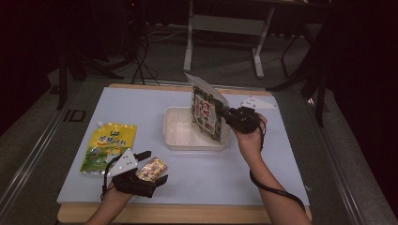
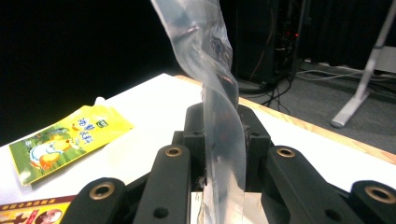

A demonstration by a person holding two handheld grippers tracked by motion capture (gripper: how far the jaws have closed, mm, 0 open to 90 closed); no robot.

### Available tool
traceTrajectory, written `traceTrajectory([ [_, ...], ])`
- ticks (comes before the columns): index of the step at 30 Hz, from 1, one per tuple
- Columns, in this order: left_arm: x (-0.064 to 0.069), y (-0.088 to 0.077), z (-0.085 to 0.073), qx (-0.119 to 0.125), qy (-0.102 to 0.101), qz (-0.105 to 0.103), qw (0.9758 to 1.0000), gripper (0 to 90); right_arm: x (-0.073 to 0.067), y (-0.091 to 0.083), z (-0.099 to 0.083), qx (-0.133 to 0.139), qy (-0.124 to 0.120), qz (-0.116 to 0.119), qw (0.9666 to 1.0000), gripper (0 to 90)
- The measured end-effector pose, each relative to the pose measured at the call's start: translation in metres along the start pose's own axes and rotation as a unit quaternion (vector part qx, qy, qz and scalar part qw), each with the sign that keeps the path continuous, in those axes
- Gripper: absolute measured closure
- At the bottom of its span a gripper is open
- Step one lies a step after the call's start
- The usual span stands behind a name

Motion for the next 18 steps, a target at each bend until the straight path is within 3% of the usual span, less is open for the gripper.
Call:
traceTrajectory([
  [9, -0.002, 0.001, -0.004, -0.003, -0.006, -0.002, 1.0000, 0.0, 0.005, 0.009, -0.011, 0.004, 0.008, 0.005, 1.0000, 77.5],
  [18, -0.003, 0.002, -0.005, -0.005, -0.009, -0.001, 0.9999, 0.0, 0.018, -0.006, -0.028, 0.019, 0.042, 0.009, 0.9989, 77.1],
])
Point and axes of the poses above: each handheld gripper's, and its own axes: y roughly forward along the jaws, z roughly out of its top, x roughly to its right, the point moved 8 cm from there along y, roughly forward along the jaws, and after that the axes turned 13 degrees about z, right-handed, at the moved point
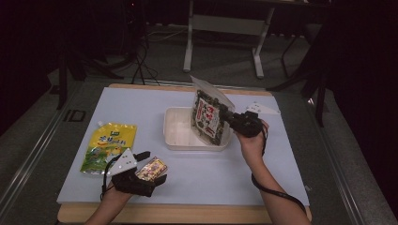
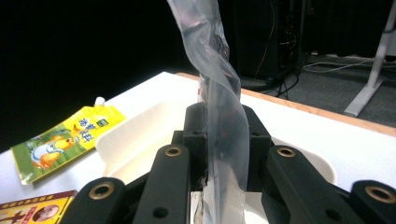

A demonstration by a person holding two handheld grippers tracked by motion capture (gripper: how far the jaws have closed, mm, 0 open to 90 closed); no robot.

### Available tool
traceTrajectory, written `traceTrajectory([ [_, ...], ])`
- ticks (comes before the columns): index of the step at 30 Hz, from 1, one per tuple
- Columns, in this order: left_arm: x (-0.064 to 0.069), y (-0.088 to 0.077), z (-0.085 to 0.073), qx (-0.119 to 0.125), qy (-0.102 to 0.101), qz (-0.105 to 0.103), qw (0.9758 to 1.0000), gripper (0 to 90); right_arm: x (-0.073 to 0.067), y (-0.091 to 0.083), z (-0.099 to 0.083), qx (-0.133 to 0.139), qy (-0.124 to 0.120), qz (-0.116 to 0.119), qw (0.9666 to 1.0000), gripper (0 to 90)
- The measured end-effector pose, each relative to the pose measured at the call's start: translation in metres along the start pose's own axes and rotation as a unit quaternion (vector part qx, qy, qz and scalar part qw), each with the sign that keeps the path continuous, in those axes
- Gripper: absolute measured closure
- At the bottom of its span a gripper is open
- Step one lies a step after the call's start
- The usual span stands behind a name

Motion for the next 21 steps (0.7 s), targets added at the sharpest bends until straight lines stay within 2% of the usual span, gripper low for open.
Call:
traceTrajectory([
  [4, 0.000, 0.001, 0.000, -0.001, 0.000, 0.000, 1.0000, 0.0, 0.007, -0.005, -0.002, 0.005, 0.015, 0.000, 0.9999, 76.7],
  [6, 0.000, 0.001, -0.001, -0.002, 0.000, -0.003, 1.0000, 0.0, 0.007, -0.004, 0.000, 0.000, 0.012, -0.001, 0.9999, 76.3],
  [11, -0.001, 0.001, -0.001, -0.002, -0.003, -0.005, 1.0000, 0.0, 0.008, -0.001, 0.002, -0.022, 0.022, -0.008, 0.9995, 72.5],
  [14, 0.000, 0.001, -0.001, -0.003, -0.002, -0.005, 1.0000, 0.0, 0.009, 0.000, 0.000, -0.043, 0.015, -0.022, 0.9987, 55.6],
  [15, 0.000, 0.001, -0.002, -0.003, -0.001, -0.004, 1.0000, 0.0, 0.008, -0.001, 0.001, -0.044, 0.016, -0.023, 0.9986, 55.0],
  [21, -0.002, -0.001, 0.001, 0.005, 0.004, 0.000, 1.0000, 0.0, 0.001, -0.011, 0.012, -0.043, -0.003, -0.039, 0.9983, 37.2],
])
Point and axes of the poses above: each handheld gripper's, and its own axes: y roughly forward along the jaws, z roughly out of its top, x roughly to its right, the point moved 8 cm from there along y, roughly forward along the jaws, and after that the axes turned 13 degrees about z, right-handed, at the moved point
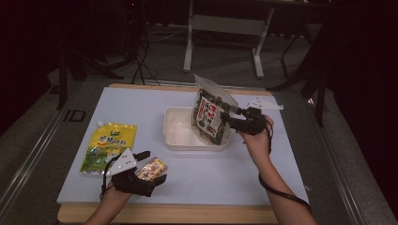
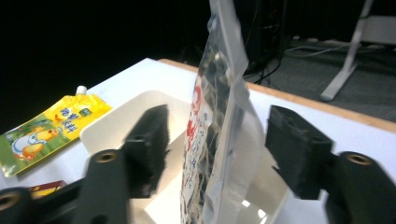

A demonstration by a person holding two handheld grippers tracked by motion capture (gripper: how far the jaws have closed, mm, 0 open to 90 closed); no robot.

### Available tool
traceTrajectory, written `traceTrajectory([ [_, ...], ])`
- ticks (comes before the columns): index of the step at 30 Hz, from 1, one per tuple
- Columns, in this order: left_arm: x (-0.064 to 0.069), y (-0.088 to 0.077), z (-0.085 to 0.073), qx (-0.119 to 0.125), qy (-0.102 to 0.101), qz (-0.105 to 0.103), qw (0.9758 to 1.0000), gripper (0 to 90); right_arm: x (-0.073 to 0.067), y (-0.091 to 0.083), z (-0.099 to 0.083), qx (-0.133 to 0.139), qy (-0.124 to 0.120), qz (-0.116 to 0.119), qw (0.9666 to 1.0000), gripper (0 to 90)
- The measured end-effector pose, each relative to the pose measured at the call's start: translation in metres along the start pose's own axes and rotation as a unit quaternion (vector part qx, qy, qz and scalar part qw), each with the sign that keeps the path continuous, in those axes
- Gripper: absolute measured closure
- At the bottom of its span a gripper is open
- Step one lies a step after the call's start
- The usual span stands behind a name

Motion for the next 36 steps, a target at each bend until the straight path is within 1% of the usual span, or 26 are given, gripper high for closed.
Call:
traceTrajectory([
  [2, 0.000, -0.001, 0.002, 0.009, 0.004, -0.003, 0.9999, 0.0, -0.002, -0.007, 0.004, 0.010, -0.007, -0.009, 0.9999, 27.8],
  [5, 0.000, -0.002, 0.003, 0.013, 0.013, -0.004, 0.9998, 0.0, -0.004, -0.018, 0.007, 0.024, -0.006, -0.018, 0.9995, 15.7],
  [6, 0.001, -0.003, 0.004, 0.013, 0.016, -0.004, 0.9998, 0.0, -0.005, -0.023, 0.007, 0.026, -0.007, -0.017, 0.9995, 13.1],
  [7, 0.001, -0.003, 0.004, 0.016, 0.019, -0.002, 0.9997, 0.0, -0.006, -0.027, 0.007, 0.032, -0.005, -0.017, 0.9993, 13.5],
  [9, 0.001, -0.004, 0.005, 0.017, 0.022, 0.000, 0.9996, 0.0, -0.008, -0.037, 0.005, 0.029, -0.007, -0.022, 0.9993, 11.1],
  [11, 0.001, -0.005, 0.006, 0.019, 0.024, -0.001, 0.9995, 0.0, -0.011, -0.047, 0.002, 0.033, -0.016, -0.026, 0.9990, 11.1],
  [14, 0.000, -0.007, 0.009, 0.026, 0.023, 0.001, 0.9994, 0.0, -0.017, -0.060, -0.004, 0.025, -0.032, -0.032, 0.9987, 13.2],
  [15, 0.000, -0.007, 0.010, 0.028, 0.021, -0.001, 0.9994, 0.0, -0.019, -0.064, -0.006, 0.023, -0.039, -0.031, 0.9985, 13.2],
  [17, 0.000, -0.008, 0.011, 0.024, 0.016, -0.006, 0.9996, 0.0, -0.026, -0.072, -0.009, 0.024, -0.043, -0.022, 0.9985, 14.4],
  [18, 0.000, -0.009, 0.011, 0.021, 0.015, -0.006, 0.9996, 0.0, -0.030, -0.075, -0.009, 0.027, -0.047, -0.017, 0.9984, 14.5],
  [21, -0.001, -0.010, 0.010, 0.012, 0.015, -0.004, 0.9998, 0.0, -0.039, -0.085, -0.013, 0.024, -0.056, -0.014, 0.9980, 15.3],
  [23, -0.002, -0.011, 0.010, 0.006, 0.020, 0.001, 0.9998, 0.0, -0.045, -0.091, -0.015, 0.024, -0.067, -0.016, 0.9974, 15.3],
  [25, -0.002, -0.011, 0.010, 0.002, 0.019, -0.002, 0.9998, 0.0, -0.052, -0.096, -0.016, 0.029, -0.069, -0.007, 0.9972, 15.4],
  [26, -0.003, -0.013, 0.010, -0.005, 0.019, -0.005, 0.9998, 0.0, -0.055, -0.098, -0.016, 0.031, -0.073, -0.008, 0.9968, 15.4],
  [27, -0.003, -0.013, 0.011, -0.007, 0.018, -0.004, 0.9998, 0.0, -0.059, -0.100, -0.017, 0.031, -0.073, -0.003, 0.9968, 15.4],
  [28, -0.004, -0.015, 0.011, -0.011, 0.018, -0.010, 0.9997, 0.0, -0.062, -0.101, -0.017, 0.031, -0.074, 0.003, 0.9968, 15.3],
  [29, -0.005, -0.015, 0.011, -0.016, 0.020, -0.006, 0.9996, 0.0, -0.066, -0.103, -0.019, 0.028, -0.079, 0.004, 0.9965, 15.3],
  [30, -0.006, -0.016, 0.010, -0.021, 0.020, -0.008, 0.9995, 0.0, -0.069, -0.105, -0.020, 0.025, -0.082, 0.004, 0.9963, 15.3],
  [31, -0.007, -0.017, 0.010, -0.025, 0.020, -0.010, 0.9994, 0.0, -0.074, -0.106, -0.022, 0.024, -0.080, 0.014, 0.9964, 15.3],
  [32, -0.008, -0.019, 0.009, -0.028, 0.024, -0.005, 0.9993, 0.0, -0.078, -0.107, -0.024, 0.022, -0.077, 0.021, 0.9966, 15.2],
  [34, -0.010, -0.021, 0.007, -0.036, 0.028, -0.005, 0.9990, 0.0, -0.081, -0.111, -0.028, 0.018, -0.086, 0.016, 0.9960, 15.0],
  [36, -0.013, -0.024, 0.005, -0.040, 0.028, -0.006, 0.9988, 0.0, -0.084, -0.113, -0.029, 0.017, -0.087, 0.020, 0.9959, 14.4],
])
Point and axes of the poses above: each handheld gripper's, and its own axes: y roughly forward along the jaws, z roughly out of its top, x roughly to its right, the point moved 8 cm from there along y, roughly forward along the jaws, and after that the axes turned 13 degrees about z, right-handed, at the moved point
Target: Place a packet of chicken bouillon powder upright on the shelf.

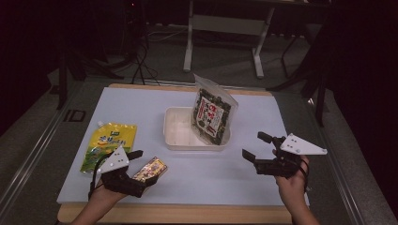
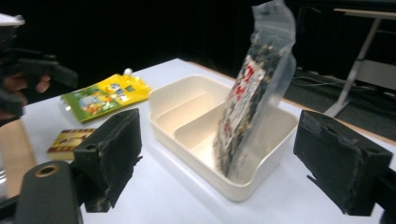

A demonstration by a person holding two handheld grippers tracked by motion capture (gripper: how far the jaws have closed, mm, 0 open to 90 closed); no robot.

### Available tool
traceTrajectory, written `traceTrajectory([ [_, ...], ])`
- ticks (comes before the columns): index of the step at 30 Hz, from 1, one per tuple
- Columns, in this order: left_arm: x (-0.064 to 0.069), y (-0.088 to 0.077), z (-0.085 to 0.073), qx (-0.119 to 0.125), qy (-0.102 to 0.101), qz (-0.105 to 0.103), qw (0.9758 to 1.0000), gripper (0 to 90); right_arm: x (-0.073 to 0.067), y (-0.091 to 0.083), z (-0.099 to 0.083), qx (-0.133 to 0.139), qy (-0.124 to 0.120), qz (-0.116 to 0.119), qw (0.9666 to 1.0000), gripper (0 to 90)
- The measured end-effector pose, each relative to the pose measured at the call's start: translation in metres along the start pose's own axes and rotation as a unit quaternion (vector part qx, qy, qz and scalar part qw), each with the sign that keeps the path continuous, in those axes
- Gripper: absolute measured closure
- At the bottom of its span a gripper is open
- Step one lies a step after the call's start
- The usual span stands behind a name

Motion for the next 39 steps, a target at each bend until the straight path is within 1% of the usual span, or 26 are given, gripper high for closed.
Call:
traceTrajectory([
  [2, -0.003, -0.003, -0.002, -0.003, 0.003, 0.004, 1.0000, 0.0, -0.006, -0.004, -0.004, -0.009, 0.008, 0.007, 0.9999, 14.2],
  [4, -0.007, -0.007, -0.003, -0.006, 0.000, 0.006, 1.0000, 0.0, -0.010, -0.005, -0.008, -0.020, 0.015, 0.009, 0.9996, 13.9],
  [5, -0.010, -0.009, -0.004, -0.007, -0.003, 0.009, 0.9999, 0.0, -0.012, -0.006, -0.009, -0.020, 0.015, 0.013, 0.9996, 13.2],
  [7, -0.019, -0.016, -0.005, -0.009, -0.009, 0.020, 0.9997, 0.4, -0.018, -0.006, -0.011, -0.012, 0.008, 0.017, 0.9998, 13.0],
  [8, -0.019, -0.016, -0.005, -0.009, -0.009, 0.020, 0.9997, 0.6, -0.020, -0.007, -0.012, -0.005, 0.006, 0.018, 0.9998, 13.0],
  [9, -0.026, -0.021, -0.005, -0.009, -0.011, 0.029, 0.9995, 0.6, -0.021, -0.007, -0.013, -0.002, 0.009, 0.020, 0.9998, 12.0],
  [11, -0.033, -0.027, -0.004, -0.012, -0.015, 0.035, 0.9992, 0.6, -0.021, -0.006, -0.014, 0.002, 0.014, 0.021, 0.9997, 11.8],
  [12, -0.038, -0.030, -0.003, -0.012, -0.015, 0.043, 0.9989, 0.6, -0.021, -0.005, -0.015, 0.000, 0.017, 0.025, 0.9995, 11.7],
  [14, -0.048, -0.036, -0.001, -0.013, -0.015, 0.056, 0.9983, 0.7, -0.021, -0.004, -0.016, 0.003, 0.016, 0.024, 0.9996, 11.3],
  [17, -0.069, -0.047, 0.003, -0.014, -0.020, 0.086, 0.9960, 3.6, -0.021, -0.003, -0.017, -0.004, 0.015, 0.020, 0.9997, 10.8],
  [18, -0.077, -0.051, 0.004, -0.015, -0.022, 0.102, 0.9945, 4.0, -0.023, -0.002, -0.018, -0.006, 0.017, 0.029, 0.9994, 10.7],
  [20, -0.092, -0.058, 0.006, -0.014, -0.029, 0.116, 0.9928, 6.5, -0.023, -0.001, -0.018, -0.009, 0.008, 0.028, 0.9995, 10.7],
  [21, -0.101, -0.061, 0.006, -0.014, -0.033, 0.128, 0.9912, 8.0, -0.024, 0.000, -0.019, -0.014, 0.006, 0.031, 0.9994, 10.7],
  [22, -0.101, -0.061, 0.006, -0.014, -0.033, 0.128, 0.9912, 10.6, -0.024, 0.000, -0.019, -0.014, 0.006, 0.031, 0.9994, 10.7],
  [23, -0.101, -0.061, 0.006, -0.014, -0.033, 0.128, 0.9912, 10.6, -0.025, 0.000, -0.020, -0.015, 0.004, 0.030, 0.9994, 10.7],
  [24, -0.120, -0.069, 0.007, -0.008, -0.044, 0.145, 0.9884, 14.5, -0.028, 0.002, -0.020, -0.014, 0.006, 0.042, 0.9990, 10.6],
  [25, -0.126, -0.070, 0.006, -0.008, -0.047, 0.147, 0.9880, 16.7, -0.028, 0.002, -0.020, -0.012, 0.003, 0.043, 0.9990, 10.7],
  [26, -0.132, -0.071, 0.005, -0.010, -0.051, 0.154, 0.9867, 19.3, -0.030, 0.003, -0.020, -0.013, 0.003, 0.050, 0.9987, 10.6],
  [29, -0.149, -0.071, -0.001, -0.016, -0.059, 0.169, 0.9837, 22.4, -0.032, 0.003, -0.019, -0.011, -0.002, 0.057, 0.9983, 10.7],
  [30, -0.149, -0.071, -0.001, -0.016, -0.059, 0.169, 0.9837, 22.8, -0.032, 0.003, -0.019, -0.011, -0.002, 0.057, 0.9983, 10.7],
  [31, -0.156, -0.069, -0.004, -0.019, -0.061, 0.176, 0.9823, 22.8, -0.033, 0.003, -0.019, -0.011, -0.004, 0.055, 0.9984, 10.7],
  [32, -0.160, -0.067, -0.007, -0.022, -0.063, 0.175, 0.9823, 26.5, -0.034, 0.003, -0.019, -0.012, -0.006, 0.057, 0.9983, 10.7],
  [33, -0.164, -0.065, -0.010, -0.026, -0.063, 0.179, 0.9815, 27.2, -0.035, 0.003, -0.019, -0.012, -0.007, 0.059, 0.9982, 10.7],
  [36, -0.175, -0.058, -0.018, -0.032, -0.071, 0.179, 0.9807, 27.6, -0.036, 0.003, -0.018, -0.010, -0.008, 0.061, 0.9980, 10.7],
  [38, -0.181, -0.053, -0.023, -0.039, -0.070, 0.186, 0.9794, 27.6, -0.037, 0.003, -0.018, -0.010, -0.009, 0.064, 0.9979, 10.7],
  [39, -0.185, -0.050, -0.025, -0.040, -0.070, 0.183, 0.9798, 27.6, -0.037, 0.003, -0.018, -0.010, -0.008, 0.064, 0.9979, 10.7],
])
Point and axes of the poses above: each handheld gripper's, and its own axes: y roughly forward along the jaws, z roughly out of its top, x roughly to its right, the point moved 8 cm from there along y, roughly forward along the jaws, and after that the axes turned 13 degrees about z, right-handed, at the moved point
